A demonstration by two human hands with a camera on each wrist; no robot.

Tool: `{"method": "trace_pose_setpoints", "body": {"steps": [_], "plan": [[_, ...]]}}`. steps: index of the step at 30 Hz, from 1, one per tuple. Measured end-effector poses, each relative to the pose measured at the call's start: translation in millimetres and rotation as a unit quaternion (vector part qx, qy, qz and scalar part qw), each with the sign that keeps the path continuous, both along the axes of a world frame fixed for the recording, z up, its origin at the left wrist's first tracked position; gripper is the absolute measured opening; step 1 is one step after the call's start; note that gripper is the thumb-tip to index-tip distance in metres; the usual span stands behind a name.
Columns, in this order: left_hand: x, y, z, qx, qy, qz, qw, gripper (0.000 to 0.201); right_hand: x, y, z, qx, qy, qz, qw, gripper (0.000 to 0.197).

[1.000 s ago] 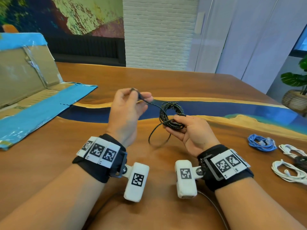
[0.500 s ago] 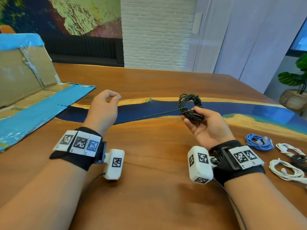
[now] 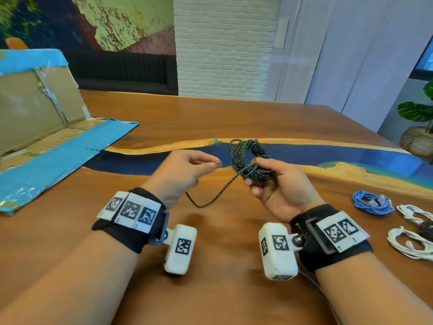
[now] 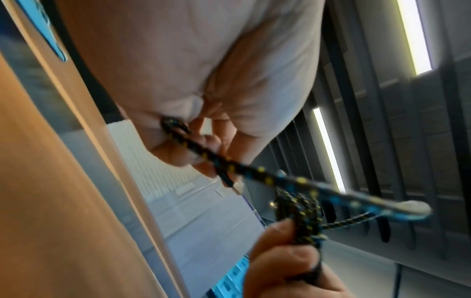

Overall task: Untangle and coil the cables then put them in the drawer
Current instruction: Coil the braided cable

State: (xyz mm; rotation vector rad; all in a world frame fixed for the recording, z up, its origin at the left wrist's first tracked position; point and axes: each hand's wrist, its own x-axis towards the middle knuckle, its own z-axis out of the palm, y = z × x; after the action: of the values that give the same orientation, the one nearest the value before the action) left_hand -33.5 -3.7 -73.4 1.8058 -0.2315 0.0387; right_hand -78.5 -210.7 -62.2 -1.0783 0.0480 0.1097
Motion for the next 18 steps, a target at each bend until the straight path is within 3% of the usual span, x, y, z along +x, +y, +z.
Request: {"method": "trace_pose_setpoints", "body": {"steps": [5, 12, 14, 18], "plan": [[-10.3, -15.0, -1.3, -0.133, 0.035, -0.126, 0.982, 0.021, -1.6, 16.1, -9.4, -0.046, 0.003, 0.034, 0.998, 0.02], [-16.3, -14.1, 7.0, -0.235, 0.091, -0.111, 0.961, 0.026, -1.6, 20.3, -10.4, -0.063, 0.009, 0.031, 0.998, 0.019], [-18.9, -13.8, 8.9, -0.243, 0.103, -0.13, 0.956, 0.031, -1.2, 20.6, -11.8, -0.064, 0.012, 0.026, 0.998, 0.02], [-22.9, -19.9, 5.9, -0.175, 0.053, -0.147, 0.972, 0.05, -0.9, 20.4, -13.9, -0.076, 0.009, 0.034, 0.997, 0.022]]}}
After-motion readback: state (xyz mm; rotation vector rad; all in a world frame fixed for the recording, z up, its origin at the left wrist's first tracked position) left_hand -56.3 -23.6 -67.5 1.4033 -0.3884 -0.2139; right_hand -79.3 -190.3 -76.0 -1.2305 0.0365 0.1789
